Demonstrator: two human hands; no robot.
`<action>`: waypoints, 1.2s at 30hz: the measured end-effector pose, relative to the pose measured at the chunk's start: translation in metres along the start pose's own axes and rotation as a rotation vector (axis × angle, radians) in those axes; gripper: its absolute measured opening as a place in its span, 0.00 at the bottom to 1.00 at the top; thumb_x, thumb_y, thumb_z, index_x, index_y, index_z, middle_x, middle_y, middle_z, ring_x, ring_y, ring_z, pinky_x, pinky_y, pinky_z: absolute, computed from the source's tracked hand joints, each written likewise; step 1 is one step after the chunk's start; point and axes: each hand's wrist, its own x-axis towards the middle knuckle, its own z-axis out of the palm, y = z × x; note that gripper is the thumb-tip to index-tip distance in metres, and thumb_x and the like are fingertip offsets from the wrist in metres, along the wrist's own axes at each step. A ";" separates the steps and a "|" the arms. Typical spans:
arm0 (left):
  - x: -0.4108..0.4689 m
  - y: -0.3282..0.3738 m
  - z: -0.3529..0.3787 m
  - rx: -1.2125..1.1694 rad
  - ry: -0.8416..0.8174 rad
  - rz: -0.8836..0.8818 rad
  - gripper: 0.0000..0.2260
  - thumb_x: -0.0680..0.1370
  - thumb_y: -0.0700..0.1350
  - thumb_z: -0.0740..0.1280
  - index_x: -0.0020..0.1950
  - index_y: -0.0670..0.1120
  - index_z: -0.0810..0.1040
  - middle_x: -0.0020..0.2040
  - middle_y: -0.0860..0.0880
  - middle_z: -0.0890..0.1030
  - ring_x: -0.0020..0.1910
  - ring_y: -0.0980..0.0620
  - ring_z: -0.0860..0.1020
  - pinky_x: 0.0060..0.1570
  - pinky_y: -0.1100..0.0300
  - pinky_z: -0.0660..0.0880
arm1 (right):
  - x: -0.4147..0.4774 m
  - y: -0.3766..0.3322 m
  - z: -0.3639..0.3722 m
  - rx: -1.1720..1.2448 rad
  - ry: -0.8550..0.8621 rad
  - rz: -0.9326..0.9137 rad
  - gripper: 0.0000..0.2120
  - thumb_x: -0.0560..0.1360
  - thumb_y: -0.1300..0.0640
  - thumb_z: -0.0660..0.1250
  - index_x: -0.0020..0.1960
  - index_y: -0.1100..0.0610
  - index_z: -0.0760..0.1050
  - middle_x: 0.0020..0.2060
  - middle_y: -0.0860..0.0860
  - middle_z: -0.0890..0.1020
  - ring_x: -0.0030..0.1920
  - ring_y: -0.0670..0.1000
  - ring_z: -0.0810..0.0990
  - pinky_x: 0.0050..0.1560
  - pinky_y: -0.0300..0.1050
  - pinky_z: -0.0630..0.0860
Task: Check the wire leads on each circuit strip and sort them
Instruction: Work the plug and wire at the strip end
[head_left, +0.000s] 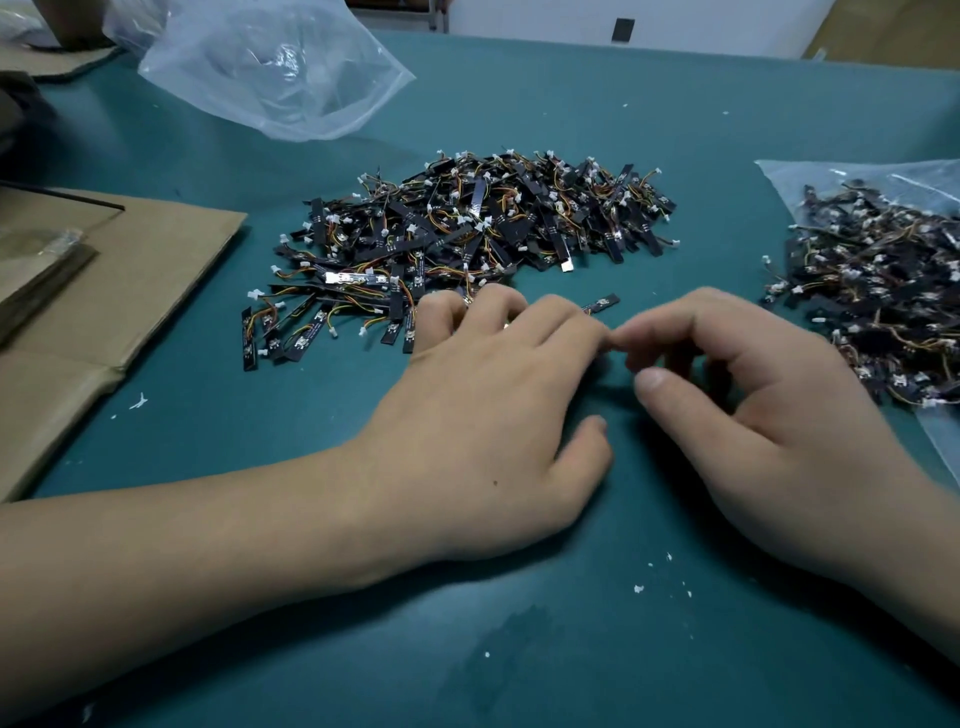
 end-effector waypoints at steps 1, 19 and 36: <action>0.000 0.000 0.000 -0.023 0.003 -0.008 0.19 0.76 0.60 0.57 0.65 0.56 0.69 0.60 0.59 0.74 0.62 0.50 0.70 0.62 0.45 0.61 | 0.002 -0.001 0.000 -0.053 -0.022 0.008 0.13 0.77 0.59 0.66 0.60 0.48 0.79 0.50 0.38 0.80 0.51 0.41 0.78 0.54 0.28 0.68; -0.002 -0.005 -0.004 0.297 -0.028 -0.151 0.42 0.77 0.71 0.43 0.81 0.44 0.61 0.84 0.44 0.56 0.83 0.41 0.45 0.76 0.36 0.41 | 0.003 -0.009 -0.001 -0.336 -0.099 0.109 0.05 0.77 0.46 0.65 0.46 0.45 0.79 0.47 0.44 0.77 0.49 0.52 0.74 0.56 0.59 0.71; 0.001 -0.011 -0.004 -0.233 0.380 0.124 0.04 0.80 0.54 0.67 0.47 0.57 0.80 0.42 0.63 0.80 0.51 0.55 0.75 0.50 0.49 0.55 | 0.000 -0.010 -0.007 0.242 -0.088 0.070 0.12 0.77 0.42 0.64 0.45 0.49 0.77 0.32 0.54 0.79 0.29 0.51 0.74 0.30 0.43 0.71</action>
